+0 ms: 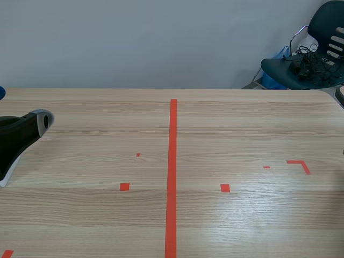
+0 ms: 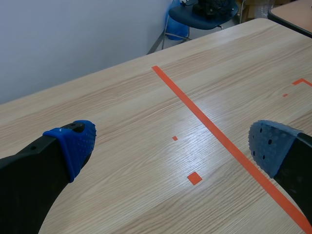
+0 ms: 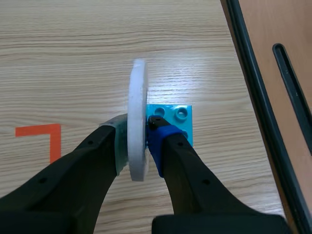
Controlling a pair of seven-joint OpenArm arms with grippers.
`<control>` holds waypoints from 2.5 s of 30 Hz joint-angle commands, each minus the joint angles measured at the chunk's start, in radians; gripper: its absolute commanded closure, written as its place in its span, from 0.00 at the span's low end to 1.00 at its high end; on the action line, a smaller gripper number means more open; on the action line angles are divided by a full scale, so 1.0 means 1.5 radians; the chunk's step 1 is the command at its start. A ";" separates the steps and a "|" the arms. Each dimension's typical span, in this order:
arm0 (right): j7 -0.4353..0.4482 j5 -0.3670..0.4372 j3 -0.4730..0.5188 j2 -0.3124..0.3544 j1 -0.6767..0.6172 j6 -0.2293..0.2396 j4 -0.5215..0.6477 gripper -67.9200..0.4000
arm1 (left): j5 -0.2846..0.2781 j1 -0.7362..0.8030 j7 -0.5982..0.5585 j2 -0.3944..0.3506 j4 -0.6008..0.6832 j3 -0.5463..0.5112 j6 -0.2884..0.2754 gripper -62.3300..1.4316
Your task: Do the leaf sorting experiment
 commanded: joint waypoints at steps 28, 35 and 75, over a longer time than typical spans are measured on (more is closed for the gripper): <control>-0.344 0.255 0.014 0.116 -0.075 0.058 0.482 0.00 | -0.007 -0.005 -0.012 -0.002 0.012 0.003 0.001 0.00; -0.313 0.282 0.009 0.083 -0.253 0.059 0.667 0.00 | -0.007 -0.005 -0.012 -0.002 0.012 0.003 0.001 0.00; 0.017 0.101 -0.034 0.051 -0.477 0.040 0.781 0.00 | -0.007 -0.005 -0.012 -0.002 0.012 0.003 0.001 0.00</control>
